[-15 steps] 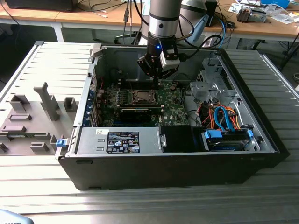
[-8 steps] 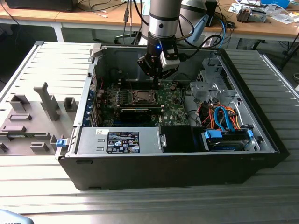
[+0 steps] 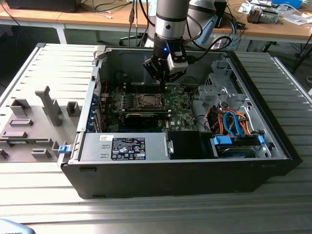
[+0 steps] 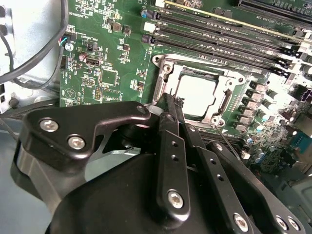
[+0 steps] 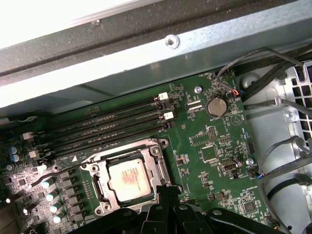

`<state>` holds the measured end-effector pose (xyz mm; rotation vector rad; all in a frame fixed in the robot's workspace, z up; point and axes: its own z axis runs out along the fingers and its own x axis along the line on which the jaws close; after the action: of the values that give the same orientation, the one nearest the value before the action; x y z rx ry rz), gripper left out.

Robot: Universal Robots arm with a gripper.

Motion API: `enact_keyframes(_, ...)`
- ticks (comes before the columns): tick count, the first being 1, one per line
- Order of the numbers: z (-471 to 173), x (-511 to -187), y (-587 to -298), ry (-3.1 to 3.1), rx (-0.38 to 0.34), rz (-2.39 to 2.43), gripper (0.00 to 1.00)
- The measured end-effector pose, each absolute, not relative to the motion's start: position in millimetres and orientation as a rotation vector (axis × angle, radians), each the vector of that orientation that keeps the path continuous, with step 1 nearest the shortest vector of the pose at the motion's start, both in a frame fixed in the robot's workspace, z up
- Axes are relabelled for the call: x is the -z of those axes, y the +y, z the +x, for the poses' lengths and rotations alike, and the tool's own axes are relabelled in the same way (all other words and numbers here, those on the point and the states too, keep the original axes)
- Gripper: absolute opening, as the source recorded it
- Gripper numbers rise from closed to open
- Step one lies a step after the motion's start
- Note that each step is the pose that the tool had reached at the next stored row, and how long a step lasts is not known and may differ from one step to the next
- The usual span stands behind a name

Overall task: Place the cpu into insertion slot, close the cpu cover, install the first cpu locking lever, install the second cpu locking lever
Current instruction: 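Install the first cpu locking lever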

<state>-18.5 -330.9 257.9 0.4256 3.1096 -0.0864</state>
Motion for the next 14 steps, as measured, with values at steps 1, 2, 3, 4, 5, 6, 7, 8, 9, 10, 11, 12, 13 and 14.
enact_keyframes(1, -18.5, -257.9, -330.9, 3.11, 0.086, 0.425, 0.11)
enact_keyframes(2, -18.5, -257.9, -330.9, 3.11, 0.086, 0.423, 0.11)
enact_keyframes(3, -18.5, -257.9, -330.9, 3.11, 0.086, 0.422, 0.11)
enact_keyframes(4, -18.5, -257.9, -330.9, 3.11, 0.086, 0.42, 0.11)
enact_keyframes(5, -18.5, -257.9, -330.9, 3.11, 0.086, 0.419, 0.11)
enact_keyframes(6, -18.5, -257.9, -330.9, 3.111, 0.086, 0.418, 0.11)
enact_keyframes(7, -18.5, -257.9, -330.9, 3.111, 0.086, 0.417, 0.11)
enact_keyframes(8, -18.5, -257.9, -330.9, 3.111, 0.086, 0.416, 0.11)
enact_keyframes(9, -18.5, -257.9, -330.9, 3.111, 0.086, 0.415, 0.11)
enact_keyframes(10, -18.5, -257.9, -330.9, 3.112, 0.086, 0.403, 0.11)
enact_keyframes(11, -18.5, -257.8, -330.9, 3.114, 0.086, 0.389, 0.11)
enact_keyframes(12, -18.5, -257.8, -330.9, 3.114, 0.086, 0.383, 0.11)
enact_keyframes(13, -18.5, -257.8, -330.9, 3.115, 0.086, 0.38, 0.11)
enact_keyframes(14, -18.5, -257.8, -330.9, 3.115, 0.086, 0.375, 0.11)
